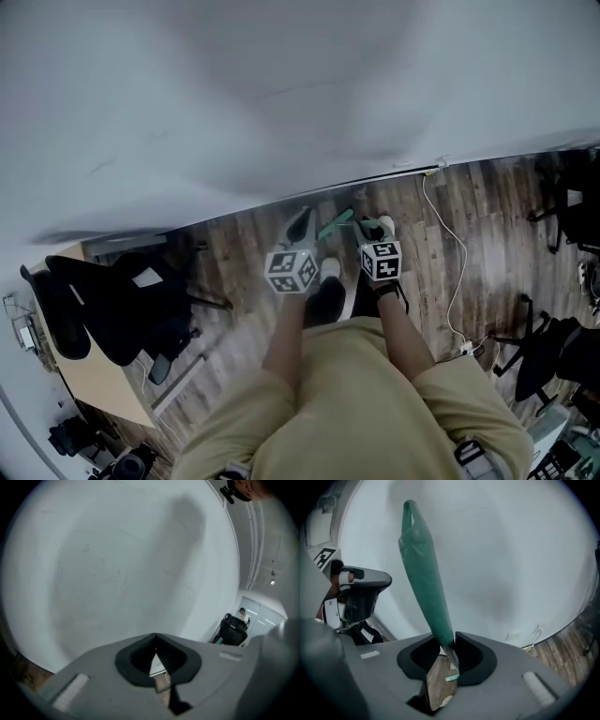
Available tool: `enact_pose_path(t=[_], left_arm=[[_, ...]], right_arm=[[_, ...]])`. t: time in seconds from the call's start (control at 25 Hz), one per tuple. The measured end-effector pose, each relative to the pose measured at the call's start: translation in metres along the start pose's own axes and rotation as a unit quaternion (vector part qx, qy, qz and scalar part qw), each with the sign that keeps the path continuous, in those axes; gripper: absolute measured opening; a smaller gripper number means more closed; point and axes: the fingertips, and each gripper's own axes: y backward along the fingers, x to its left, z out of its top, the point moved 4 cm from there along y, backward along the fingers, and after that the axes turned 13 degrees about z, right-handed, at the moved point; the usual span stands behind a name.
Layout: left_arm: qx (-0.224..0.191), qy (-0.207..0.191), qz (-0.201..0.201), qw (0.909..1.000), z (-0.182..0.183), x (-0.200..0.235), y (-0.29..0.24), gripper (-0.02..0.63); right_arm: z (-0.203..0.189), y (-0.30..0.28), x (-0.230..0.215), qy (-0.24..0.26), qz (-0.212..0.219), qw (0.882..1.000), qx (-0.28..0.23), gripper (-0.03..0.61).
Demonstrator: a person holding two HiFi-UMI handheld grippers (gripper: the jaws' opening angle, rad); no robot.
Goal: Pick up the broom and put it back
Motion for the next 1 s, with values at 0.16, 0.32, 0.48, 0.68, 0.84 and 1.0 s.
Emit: enact_pose_path(t=[0.16,0.32,0.48,0.68,0.84,1.0], left_arm=[[-0.023,-0.015,-0.028,0.9992,0.031,-0.017,0.012,0.002],[-0.057,-0.032,-0.056,0.9963,0.069,-0.036,0.026,0.002],[-0.093,-0.06,-0.079,0.9907,0.112,-0.056,0.046,0.002],[-0.138,-0.095,-0.103,0.9805,0.158,-0.076,0.075,0.002],[-0.173,-0.11,-0.109,0.9727,0.185,-0.084,0.096,0.002],[-0.201,-0.107,-0.11,0.9675,0.209,-0.088,0.11,0.002]], right_arm=[[0.043,0.03,0.031,0.045,-0.004,0.998,-0.042,0.101],[0.099,0.064,0.049,0.096,-0.01,0.991,-0.093,0.098],[0.155,0.107,0.063,0.125,-0.026,0.98,-0.15,0.094],[0.206,0.149,0.091,0.157,-0.041,0.963,-0.213,0.094],[0.236,0.169,0.118,0.195,-0.045,0.949,-0.243,0.092],[0.26,0.19,0.14,0.221,-0.044,0.936,-0.272,0.091]])
